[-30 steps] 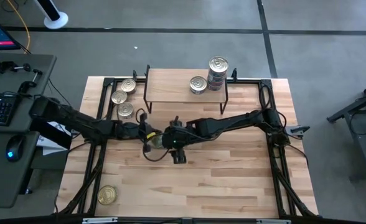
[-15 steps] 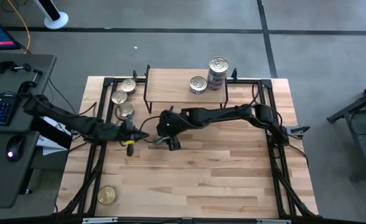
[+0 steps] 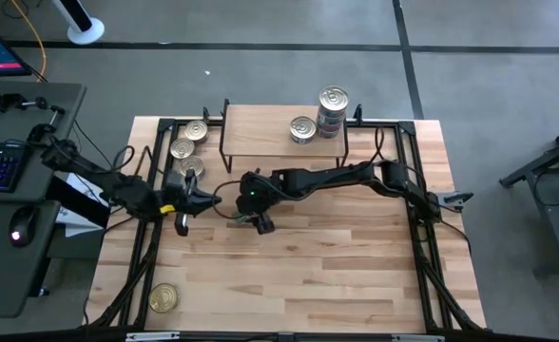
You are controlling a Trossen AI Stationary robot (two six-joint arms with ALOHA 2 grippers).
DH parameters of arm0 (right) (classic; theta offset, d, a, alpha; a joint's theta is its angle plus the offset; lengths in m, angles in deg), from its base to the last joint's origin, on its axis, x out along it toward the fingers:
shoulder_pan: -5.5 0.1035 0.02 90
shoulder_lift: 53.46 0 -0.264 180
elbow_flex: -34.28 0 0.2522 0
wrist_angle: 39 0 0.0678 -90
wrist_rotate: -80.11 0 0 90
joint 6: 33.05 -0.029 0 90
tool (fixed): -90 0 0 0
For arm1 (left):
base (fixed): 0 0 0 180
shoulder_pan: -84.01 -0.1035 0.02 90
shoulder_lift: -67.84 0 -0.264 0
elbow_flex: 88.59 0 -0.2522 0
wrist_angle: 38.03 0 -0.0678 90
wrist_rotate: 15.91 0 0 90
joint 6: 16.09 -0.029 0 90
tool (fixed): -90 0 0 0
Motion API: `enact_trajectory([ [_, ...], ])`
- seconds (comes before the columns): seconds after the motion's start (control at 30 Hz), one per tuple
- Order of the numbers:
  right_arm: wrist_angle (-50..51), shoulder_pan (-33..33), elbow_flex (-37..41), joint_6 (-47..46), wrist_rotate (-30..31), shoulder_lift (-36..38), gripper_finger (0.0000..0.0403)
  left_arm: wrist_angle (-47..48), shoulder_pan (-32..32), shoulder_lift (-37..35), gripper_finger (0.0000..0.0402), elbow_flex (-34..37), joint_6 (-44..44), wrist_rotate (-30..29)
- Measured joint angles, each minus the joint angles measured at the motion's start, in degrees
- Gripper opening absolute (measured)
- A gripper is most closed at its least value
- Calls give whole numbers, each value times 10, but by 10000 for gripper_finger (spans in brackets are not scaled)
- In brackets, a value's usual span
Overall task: Stack canned seafood by type on shelf
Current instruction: Put the green tuna can on the shelf
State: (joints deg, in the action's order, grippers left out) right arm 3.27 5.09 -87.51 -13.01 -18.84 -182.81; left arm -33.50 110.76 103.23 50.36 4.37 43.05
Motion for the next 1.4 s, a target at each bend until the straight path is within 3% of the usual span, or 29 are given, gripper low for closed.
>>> enact_trajectory([
  [0.57, 22, 1, 1, -9, 25, -32, 238, -11, 13, 1, 0, 1, 4, -19],
  [0.67, 17, 3, 1, -31, 25, -31, 207, -14, 14, 0, 0, 1, -5, -19],
  [0.8, 32, 8, -12, -81, 28, -23, 120, -40, 14, -4, 0, 1, -27, -20],
  [1.0, 89, 11, -46, -115, 33, 42, 115, -213, 14, -31, 0, -1, -137, -41],
  [1.2, 134, 2, -73, -108, 164, 141, 115, -271, 13, -71, 0, -1, -274, -44],
  [1.4, 161, -34, -73, -109, 309, 191, 115, -255, 13, -81, 0, 1, -296, -70],
])
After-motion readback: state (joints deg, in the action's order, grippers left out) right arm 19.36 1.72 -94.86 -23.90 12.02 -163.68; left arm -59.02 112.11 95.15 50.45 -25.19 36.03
